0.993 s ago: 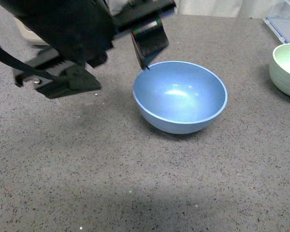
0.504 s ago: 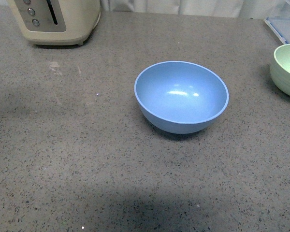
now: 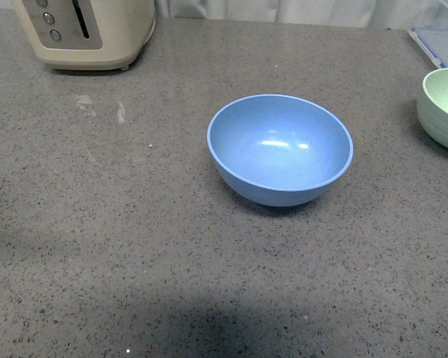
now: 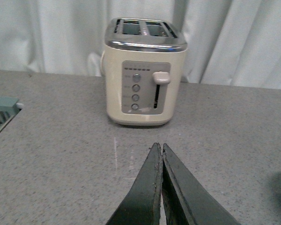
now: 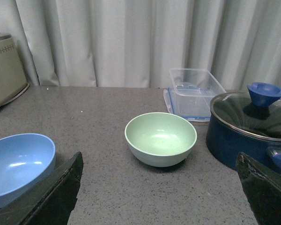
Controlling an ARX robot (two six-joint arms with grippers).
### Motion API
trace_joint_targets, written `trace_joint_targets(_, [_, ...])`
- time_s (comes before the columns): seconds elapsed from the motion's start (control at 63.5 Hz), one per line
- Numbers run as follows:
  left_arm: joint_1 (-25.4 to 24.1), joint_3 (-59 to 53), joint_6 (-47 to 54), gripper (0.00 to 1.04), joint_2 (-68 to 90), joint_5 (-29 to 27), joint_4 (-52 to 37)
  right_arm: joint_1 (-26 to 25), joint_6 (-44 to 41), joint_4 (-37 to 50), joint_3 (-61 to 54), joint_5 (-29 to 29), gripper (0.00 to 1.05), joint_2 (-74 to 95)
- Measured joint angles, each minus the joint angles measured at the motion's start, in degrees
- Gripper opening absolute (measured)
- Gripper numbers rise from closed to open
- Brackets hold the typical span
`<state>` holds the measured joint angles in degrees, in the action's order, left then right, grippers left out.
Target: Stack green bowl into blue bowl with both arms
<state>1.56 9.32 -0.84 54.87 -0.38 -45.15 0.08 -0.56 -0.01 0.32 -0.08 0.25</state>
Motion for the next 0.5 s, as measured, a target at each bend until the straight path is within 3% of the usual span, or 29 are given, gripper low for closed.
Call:
trace_joint_targets(0.362, [-1.4,-5.9,0.4,0.04,-14.3,0.3,8.4,0.0,0.0,0.0,0.0,0.0,0.95,0.0])
trace_joint_targets(0.504, [-1.4,-8.2,0.4,0.04,-15.9,0.3,7.4,0.0,0.0,0.0,0.0,0.0,0.95,0.0])
